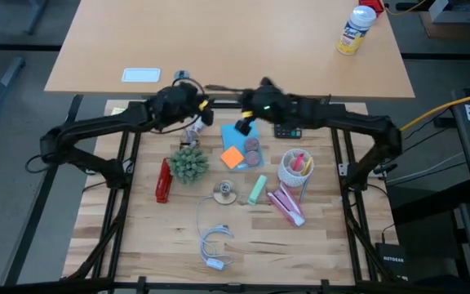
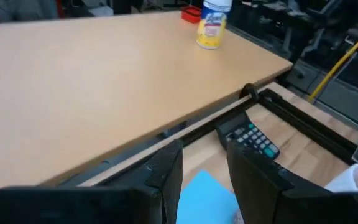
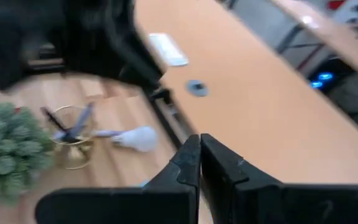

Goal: Screw lightbulb
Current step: Insert the white lightbulb into the lamp socket

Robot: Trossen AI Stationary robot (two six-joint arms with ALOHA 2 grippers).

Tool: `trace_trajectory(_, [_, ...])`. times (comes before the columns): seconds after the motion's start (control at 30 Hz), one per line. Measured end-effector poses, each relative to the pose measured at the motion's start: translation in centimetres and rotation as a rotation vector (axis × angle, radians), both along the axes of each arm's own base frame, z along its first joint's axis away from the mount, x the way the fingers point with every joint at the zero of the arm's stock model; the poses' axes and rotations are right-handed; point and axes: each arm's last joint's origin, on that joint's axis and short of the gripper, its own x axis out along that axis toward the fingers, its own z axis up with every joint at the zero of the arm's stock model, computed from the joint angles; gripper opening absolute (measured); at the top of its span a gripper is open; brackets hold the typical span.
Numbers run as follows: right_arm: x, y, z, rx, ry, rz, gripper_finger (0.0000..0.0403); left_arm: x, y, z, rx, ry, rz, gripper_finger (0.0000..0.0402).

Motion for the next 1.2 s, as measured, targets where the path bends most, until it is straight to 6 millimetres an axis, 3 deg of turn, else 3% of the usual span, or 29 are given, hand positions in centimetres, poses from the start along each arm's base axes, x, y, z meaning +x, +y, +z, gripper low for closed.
trace_trajectory(0.2, [-5.6, 0.9, 3.5, -0.030, 0.011, -0.076, 0.0017, 0.7, 4.8, -4.2, -0.147, 0.072, 0.021, 0.0117])
trace_trajectory(0.43, [-9.7, 1.8, 4.5, 0.049, 0.034, -0.127, 0.0017, -1.1, 8.0, -8.4, -0.327, 0.284, 0.067, 0.0117])
trace_trajectory(0.57, [-10.2, 1.9, 3.9, 0.096, 0.084, -0.155, 0.0017, -2.5, 8.6, -9.2, -0.404, 0.360, 0.100, 0.0117])
trace_trajectory(0.8, [-9.0, 1.6, 2.7, 0.114, 0.146, -0.165, 0.0017, -3.2, 8.5, -9.6, -0.436, 0.452, 0.013, 0.0121])
trace_trajectory(1.2, [-8.4, 1.5, 2.7, 0.078, 0.154, -0.138, 0.0017, -2.9, 8.5, -10.1, -0.473, 0.437, 0.018, 0.0202])
